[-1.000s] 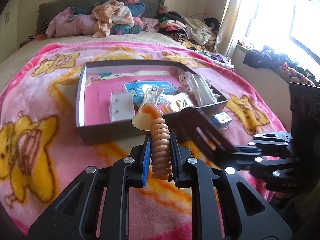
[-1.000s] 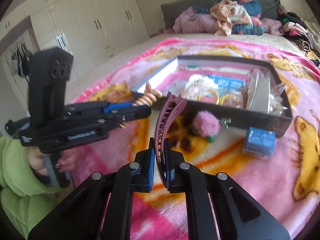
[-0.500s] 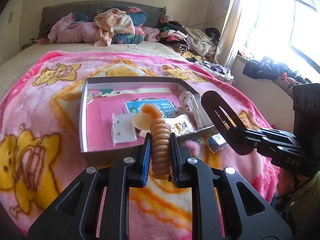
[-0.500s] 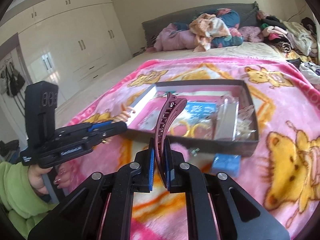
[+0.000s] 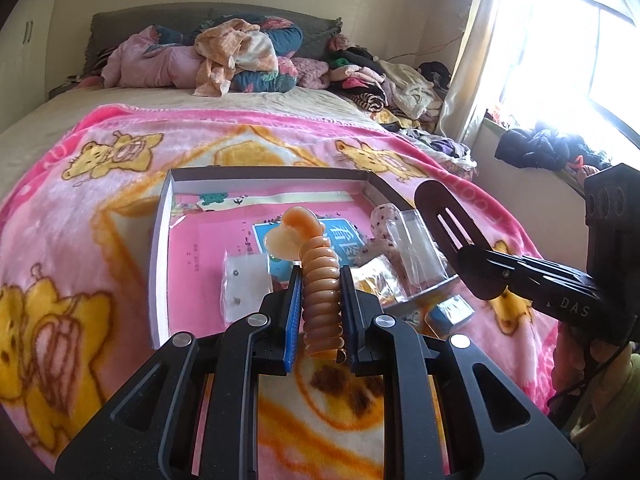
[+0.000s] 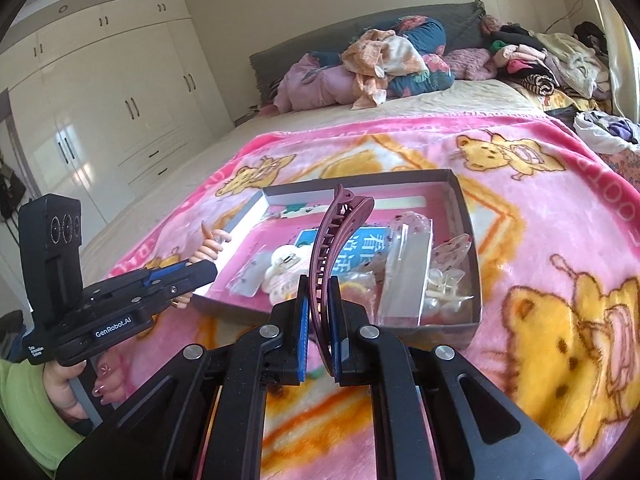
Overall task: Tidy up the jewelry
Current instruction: 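Carry the coil hair tie and brown claw clip into the box and release both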
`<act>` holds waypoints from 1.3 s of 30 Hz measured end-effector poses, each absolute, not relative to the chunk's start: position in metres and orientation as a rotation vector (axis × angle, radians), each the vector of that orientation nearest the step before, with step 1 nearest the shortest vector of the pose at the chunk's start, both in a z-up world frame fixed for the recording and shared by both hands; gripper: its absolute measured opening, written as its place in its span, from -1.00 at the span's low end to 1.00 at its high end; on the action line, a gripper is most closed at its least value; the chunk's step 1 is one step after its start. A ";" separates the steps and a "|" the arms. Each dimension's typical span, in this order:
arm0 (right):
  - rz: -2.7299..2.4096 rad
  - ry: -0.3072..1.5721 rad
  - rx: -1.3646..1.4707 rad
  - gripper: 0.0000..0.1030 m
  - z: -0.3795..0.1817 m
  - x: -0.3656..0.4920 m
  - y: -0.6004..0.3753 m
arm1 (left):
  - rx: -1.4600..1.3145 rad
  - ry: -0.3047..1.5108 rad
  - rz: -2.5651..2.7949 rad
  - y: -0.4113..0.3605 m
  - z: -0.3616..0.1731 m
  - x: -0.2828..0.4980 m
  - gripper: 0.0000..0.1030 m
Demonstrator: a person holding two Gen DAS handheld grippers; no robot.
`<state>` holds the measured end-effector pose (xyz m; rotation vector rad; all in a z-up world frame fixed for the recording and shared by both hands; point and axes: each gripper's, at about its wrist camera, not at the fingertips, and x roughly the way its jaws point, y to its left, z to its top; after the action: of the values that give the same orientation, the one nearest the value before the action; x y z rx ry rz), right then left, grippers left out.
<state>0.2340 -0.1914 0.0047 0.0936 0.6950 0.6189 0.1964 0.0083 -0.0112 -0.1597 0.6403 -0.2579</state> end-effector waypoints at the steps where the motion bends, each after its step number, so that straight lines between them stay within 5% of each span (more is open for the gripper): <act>1: 0.618 0.697 0.095 -0.83 0.005 0.236 -0.191 | -0.162 0.642 -0.254 0.009 -0.012 0.199 -0.78; 29: 0.567 0.864 0.031 -0.82 -0.040 0.295 -0.149 | -0.188 0.732 -0.140 0.039 -0.045 0.239 -0.78; 35: 0.569 0.852 0.050 -0.60 -0.039 0.289 -0.152 | -0.182 0.726 -0.134 0.041 -0.047 0.238 -0.73; 39: 0.571 0.810 0.045 -0.29 -0.029 0.278 -0.156 | -0.177 0.711 -0.129 0.041 -0.044 0.233 -0.41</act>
<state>0.2776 -0.1558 -0.0288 0.0453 0.8104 0.5709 0.2327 0.0414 -0.0435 -0.1771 0.7106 -0.1290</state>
